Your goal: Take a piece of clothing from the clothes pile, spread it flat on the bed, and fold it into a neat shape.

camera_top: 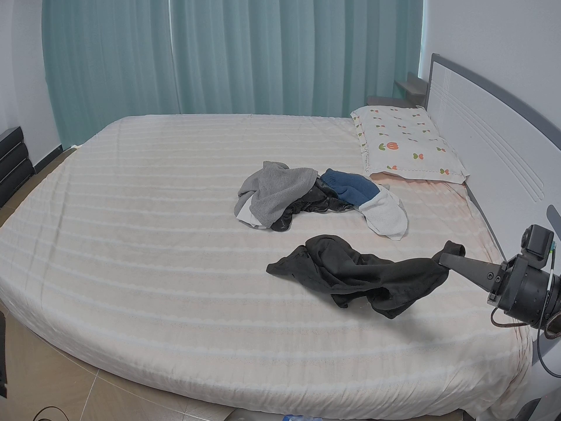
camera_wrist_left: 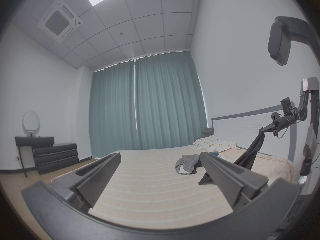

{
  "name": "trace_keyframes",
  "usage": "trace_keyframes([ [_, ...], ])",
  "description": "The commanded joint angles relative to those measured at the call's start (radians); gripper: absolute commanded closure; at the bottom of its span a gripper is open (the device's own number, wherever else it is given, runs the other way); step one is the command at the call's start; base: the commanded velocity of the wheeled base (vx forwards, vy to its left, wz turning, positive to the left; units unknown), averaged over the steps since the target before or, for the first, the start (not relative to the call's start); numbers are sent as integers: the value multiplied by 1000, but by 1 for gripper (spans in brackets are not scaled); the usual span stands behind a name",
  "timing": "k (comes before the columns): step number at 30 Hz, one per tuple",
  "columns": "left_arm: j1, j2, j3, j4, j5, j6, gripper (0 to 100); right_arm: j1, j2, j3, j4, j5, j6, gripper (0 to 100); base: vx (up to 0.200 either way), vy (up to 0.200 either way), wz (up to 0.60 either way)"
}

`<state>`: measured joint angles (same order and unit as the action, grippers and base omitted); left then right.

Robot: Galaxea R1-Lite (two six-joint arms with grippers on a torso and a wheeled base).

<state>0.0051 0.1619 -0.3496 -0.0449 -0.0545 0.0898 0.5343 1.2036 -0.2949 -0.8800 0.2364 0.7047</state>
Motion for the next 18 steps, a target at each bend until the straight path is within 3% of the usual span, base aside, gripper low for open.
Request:
trace_keyframes([
  [1,-5,280,-31,43,-68,105,0,-11,-6,19,-2,1,-1,100,0,0,0],
  [7,-30,565,-34,-30,-68,102,0,-14,-6,19,-2,0,-1,100,0,0,0],
  [12,-157,806,-31,-147,-54,54,0,-25,-6,17,-2,1,1,100,0,0,0],
  [15,-185,851,-31,-161,-50,34,0,-27,-1,19,-2,3,1,100,0,0,0],
  [18,-272,1004,-32,-174,-47,-39,0,-27,14,20,-2,6,2,100,0,0,0],
])
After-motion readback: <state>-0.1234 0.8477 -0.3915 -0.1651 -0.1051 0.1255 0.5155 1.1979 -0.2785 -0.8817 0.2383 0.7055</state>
